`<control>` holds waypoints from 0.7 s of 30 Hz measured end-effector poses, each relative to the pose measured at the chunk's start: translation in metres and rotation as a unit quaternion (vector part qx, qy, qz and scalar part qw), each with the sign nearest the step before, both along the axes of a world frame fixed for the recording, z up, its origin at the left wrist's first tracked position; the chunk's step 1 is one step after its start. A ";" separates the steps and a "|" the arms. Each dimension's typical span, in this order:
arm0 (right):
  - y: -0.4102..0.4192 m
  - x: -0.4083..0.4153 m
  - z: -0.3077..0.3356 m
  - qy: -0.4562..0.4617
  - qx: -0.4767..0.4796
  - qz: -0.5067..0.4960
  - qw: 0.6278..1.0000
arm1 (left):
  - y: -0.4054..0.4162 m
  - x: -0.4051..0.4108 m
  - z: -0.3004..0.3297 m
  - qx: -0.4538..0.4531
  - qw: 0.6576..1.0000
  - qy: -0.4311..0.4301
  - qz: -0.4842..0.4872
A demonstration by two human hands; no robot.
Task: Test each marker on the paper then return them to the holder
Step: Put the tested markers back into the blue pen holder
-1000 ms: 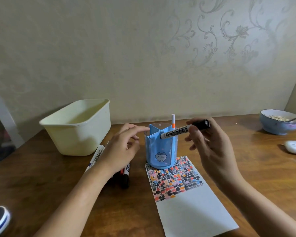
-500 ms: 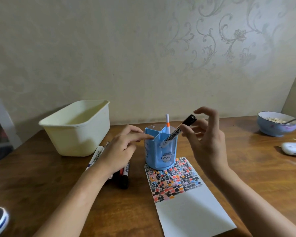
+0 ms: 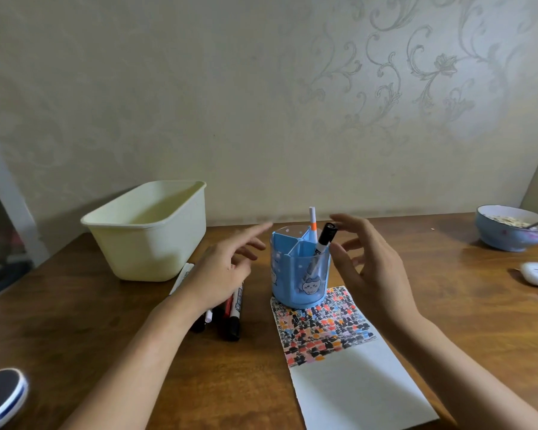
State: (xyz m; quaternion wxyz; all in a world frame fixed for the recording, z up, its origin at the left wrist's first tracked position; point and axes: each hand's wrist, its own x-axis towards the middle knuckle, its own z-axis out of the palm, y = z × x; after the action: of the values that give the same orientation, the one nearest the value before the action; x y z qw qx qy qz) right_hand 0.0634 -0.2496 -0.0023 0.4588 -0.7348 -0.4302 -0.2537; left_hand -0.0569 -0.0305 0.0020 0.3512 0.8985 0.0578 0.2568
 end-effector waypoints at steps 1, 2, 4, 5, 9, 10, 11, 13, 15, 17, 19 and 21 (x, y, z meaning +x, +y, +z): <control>-0.002 -0.002 -0.001 0.001 0.007 0.005 1.000 | 0.004 -0.002 0.000 -0.006 1.000 0.010 0.014; -0.004 -0.004 -0.001 -0.003 0.011 0.008 1.000 | 0.008 -0.004 0.000 0.006 0.999 0.030 0.027; -0.009 -0.010 -0.001 -0.041 0.006 -0.003 0.999 | 0.016 -0.008 -0.003 0.066 0.992 0.099 0.048; -0.011 -0.012 -0.001 -0.064 -0.002 -0.012 0.998 | 0.019 -0.010 -0.005 0.103 0.983 0.138 0.055; -0.013 -0.022 -0.003 -0.080 -0.011 -0.004 0.997 | 0.014 -0.009 -0.008 0.213 0.949 0.223 0.068; -0.012 -0.025 -0.004 -0.074 -0.019 0.006 0.997 | 0.013 -0.008 -0.008 0.232 0.944 0.225 0.068; -0.011 -0.027 -0.005 -0.070 -0.031 0.018 0.997 | 0.012 -0.007 -0.007 0.244 0.941 0.226 0.066; -0.008 -0.032 -0.009 -0.060 -0.059 0.044 0.996 | 0.012 -0.006 -0.009 0.251 0.937 0.237 0.055; -0.007 -0.035 -0.012 -0.043 -0.079 0.068 0.994 | 0.015 -0.003 -0.013 0.248 0.936 0.246 0.041; -0.005 -0.036 -0.013 -0.031 -0.095 0.086 0.991 | 0.017 -0.002 -0.016 0.249 0.937 0.240 0.043; -0.006 -0.035 -0.014 -0.024 -0.109 0.096 0.989 | 0.015 -0.001 -0.016 0.249 0.940 0.229 0.046; -0.006 -0.033 -0.014 -0.017 -0.117 0.103 0.988 | 0.013 -0.002 -0.015 0.227 0.948 0.217 0.046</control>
State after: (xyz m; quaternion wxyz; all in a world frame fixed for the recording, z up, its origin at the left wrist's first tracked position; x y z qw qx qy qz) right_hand 0.0304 -0.2559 -0.0160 0.3861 -0.7308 -0.5381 -0.1651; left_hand -0.0587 -0.0177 -0.0126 0.1050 0.9848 0.1142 0.0782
